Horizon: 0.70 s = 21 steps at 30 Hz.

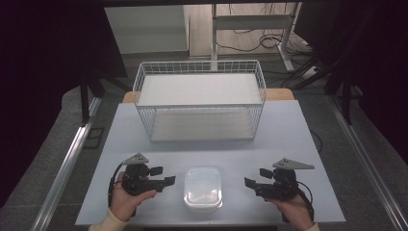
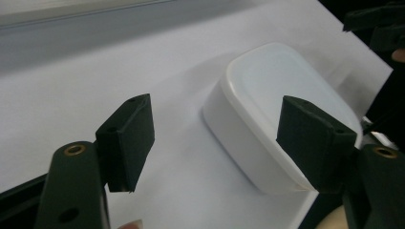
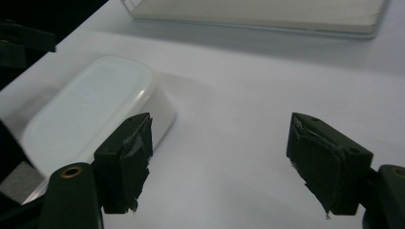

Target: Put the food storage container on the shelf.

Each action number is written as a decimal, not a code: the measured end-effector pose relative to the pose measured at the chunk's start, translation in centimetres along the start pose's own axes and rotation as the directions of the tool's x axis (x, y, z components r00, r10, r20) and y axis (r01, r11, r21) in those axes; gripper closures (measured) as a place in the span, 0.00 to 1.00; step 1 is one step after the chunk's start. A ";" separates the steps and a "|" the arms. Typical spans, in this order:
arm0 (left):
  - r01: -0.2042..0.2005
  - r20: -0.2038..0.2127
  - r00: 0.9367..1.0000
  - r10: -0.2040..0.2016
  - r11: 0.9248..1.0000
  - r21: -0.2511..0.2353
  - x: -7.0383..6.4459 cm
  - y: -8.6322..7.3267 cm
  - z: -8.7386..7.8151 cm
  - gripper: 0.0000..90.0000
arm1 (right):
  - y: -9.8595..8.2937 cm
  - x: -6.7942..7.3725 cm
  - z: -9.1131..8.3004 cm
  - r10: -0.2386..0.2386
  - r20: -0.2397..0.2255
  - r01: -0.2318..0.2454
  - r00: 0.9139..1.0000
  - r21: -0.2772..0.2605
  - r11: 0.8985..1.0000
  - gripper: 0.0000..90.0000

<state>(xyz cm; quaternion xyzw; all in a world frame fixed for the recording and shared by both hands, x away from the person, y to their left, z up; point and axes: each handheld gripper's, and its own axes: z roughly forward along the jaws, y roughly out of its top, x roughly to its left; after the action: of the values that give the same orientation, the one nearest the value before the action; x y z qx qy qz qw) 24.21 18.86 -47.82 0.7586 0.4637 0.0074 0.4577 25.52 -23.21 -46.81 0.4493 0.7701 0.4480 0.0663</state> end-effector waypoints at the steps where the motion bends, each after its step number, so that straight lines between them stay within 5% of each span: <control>1: 0.006 0.008 1.000 -0.006 1.000 0.003 -0.1 0.0 0.1 0.31 | 0.0 0.2 0.1 0.006 -0.007 -0.006 1.000 0.004 1.000 0.26; 10: 0.085 0.057 0.995 -0.086 0.996 0.035 0.2 0.6 1.3 0.30 | 1.6 1.8 1.7 0.091 -0.058 -0.088 0.994 0.043 0.995 0.22; 21: 0.157 0.109 0.980 -0.163 0.985 0.065 0.4 1.2 2.2 0.30 | 2.8 3.9 5.0 0.096 -0.101 -0.089 0.990 0.073 0.993 0.27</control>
<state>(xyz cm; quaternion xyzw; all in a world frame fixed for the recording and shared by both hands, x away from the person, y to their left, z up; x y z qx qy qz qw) 26.18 17.42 -48.43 0.7304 0.4964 -0.0857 0.4612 27.51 -16.60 -46.52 0.4625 0.7657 0.4468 -0.0101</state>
